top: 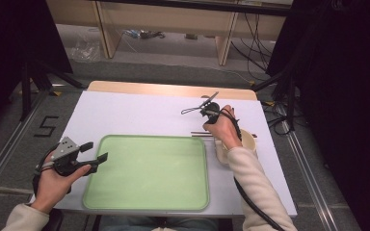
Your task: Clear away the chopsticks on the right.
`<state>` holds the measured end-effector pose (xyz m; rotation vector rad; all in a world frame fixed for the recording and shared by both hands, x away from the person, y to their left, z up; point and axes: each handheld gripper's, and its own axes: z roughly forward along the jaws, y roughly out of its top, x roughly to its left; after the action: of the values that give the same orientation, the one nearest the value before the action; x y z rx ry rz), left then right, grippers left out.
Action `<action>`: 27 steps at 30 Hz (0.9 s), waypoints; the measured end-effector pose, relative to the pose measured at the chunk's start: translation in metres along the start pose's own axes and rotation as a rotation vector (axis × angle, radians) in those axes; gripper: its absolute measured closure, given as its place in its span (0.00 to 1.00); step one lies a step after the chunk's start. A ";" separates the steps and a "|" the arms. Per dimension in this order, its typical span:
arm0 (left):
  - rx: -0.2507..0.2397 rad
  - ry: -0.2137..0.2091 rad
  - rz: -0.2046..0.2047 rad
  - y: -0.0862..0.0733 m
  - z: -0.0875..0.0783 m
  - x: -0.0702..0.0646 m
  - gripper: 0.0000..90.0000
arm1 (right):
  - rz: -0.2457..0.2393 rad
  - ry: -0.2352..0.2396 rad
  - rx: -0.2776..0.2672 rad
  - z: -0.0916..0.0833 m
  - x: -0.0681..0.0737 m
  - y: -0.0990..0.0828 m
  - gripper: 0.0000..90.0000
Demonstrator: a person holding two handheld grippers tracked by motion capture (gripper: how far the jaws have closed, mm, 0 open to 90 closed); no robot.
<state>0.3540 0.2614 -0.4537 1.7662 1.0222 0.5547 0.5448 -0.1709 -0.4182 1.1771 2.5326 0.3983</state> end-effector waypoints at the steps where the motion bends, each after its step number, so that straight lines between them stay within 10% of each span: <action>1: 0.002 0.001 0.000 0.000 0.000 0.000 0.31 | -0.026 -0.011 -0.006 0.000 -0.002 0.002 0.74; 9: 0.004 0.001 -0.008 0.000 0.000 0.000 0.31 | -0.311 0.071 0.079 0.006 -0.012 0.011 0.65; 27: 0.004 0.001 -0.009 0.000 0.000 0.000 0.31 | -0.353 0.108 0.106 0.020 -0.010 0.012 0.67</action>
<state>0.3541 0.2616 -0.4542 1.7638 1.0320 0.5482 0.5672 -0.1687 -0.4298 0.7334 2.8129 0.2474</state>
